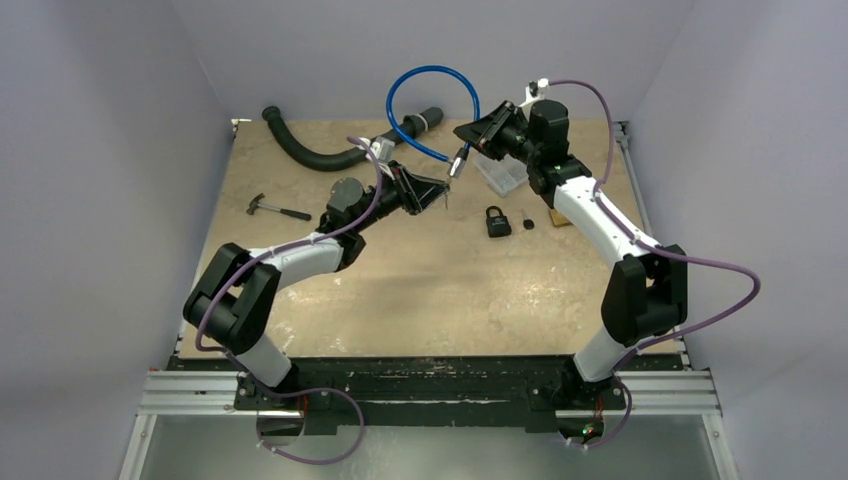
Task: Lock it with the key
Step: Lock the lock.
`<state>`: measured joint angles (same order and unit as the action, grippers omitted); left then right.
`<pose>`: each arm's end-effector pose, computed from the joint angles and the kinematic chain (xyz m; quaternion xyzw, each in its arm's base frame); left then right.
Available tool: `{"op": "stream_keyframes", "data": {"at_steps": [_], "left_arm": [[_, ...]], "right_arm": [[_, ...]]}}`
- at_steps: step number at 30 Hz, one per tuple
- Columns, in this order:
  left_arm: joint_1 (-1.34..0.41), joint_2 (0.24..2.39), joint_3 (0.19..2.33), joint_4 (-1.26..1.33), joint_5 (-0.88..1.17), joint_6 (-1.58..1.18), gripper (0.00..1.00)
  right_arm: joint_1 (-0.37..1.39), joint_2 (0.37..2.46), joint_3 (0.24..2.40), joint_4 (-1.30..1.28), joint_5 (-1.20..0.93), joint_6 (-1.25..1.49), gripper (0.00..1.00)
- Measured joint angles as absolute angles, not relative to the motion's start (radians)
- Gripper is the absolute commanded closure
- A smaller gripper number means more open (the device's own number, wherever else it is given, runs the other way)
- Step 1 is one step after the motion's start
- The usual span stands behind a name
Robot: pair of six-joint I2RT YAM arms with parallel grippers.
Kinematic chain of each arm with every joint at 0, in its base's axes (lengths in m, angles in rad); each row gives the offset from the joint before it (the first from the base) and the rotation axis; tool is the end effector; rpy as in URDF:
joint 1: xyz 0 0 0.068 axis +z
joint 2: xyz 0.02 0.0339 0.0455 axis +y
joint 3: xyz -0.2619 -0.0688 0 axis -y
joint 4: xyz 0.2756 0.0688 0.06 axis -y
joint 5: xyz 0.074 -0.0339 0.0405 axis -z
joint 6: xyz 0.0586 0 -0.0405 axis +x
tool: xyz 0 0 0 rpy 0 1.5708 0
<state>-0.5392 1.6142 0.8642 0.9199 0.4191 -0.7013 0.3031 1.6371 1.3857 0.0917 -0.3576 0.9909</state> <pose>0.3307 -0.2256 0.2528 0.1075 0.6413 -0.5438 0.5306 0.4200 0.1528 0.3439 0.1440 0.7441 0.4927 0.4275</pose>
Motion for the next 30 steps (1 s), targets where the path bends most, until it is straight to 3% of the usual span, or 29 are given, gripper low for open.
{"op": "stream_keyframes", "data": {"at_steps": [6, 15, 17, 23, 25, 27, 30], "left_arm": [[-0.534, 1.661, 0.864, 0.991, 0.444, -0.86, 0.99], [-0.52, 1.673, 0.864, 1.03, 0.49, -1.006, 0.98], [-0.517, 1.673, 0.864, 1.029, 0.493, -1.026, 0.89], [-0.501, 1.673, 0.852, 1.021, 0.489, -1.074, 0.76], [-0.495, 1.673, 0.849, 1.016, 0.491, -1.082, 0.62], [-0.488, 1.673, 0.846, 1.017, 0.5, -1.081, 0.36], [-0.471, 1.669, 0.836, 1.028, 0.53, -1.073, 0.31]], "right_arm": [[0.303, 1.637, 1.374, 0.107, -0.36, 0.995, 1.0], [0.3, 1.637, 1.35, 0.164, -0.389, 1.016, 1.0], [0.3, 1.637, 1.347, 0.173, -0.394, 1.02, 1.0], [0.301, 1.635, 1.326, 0.21, -0.413, 1.025, 1.0], [0.302, 1.635, 1.319, 0.212, -0.417, 1.024, 1.0], [0.302, 1.635, 1.316, 0.213, -0.422, 1.024, 1.0], [0.301, 1.628, 1.308, 0.215, -0.422, 1.024, 1.0]]}}
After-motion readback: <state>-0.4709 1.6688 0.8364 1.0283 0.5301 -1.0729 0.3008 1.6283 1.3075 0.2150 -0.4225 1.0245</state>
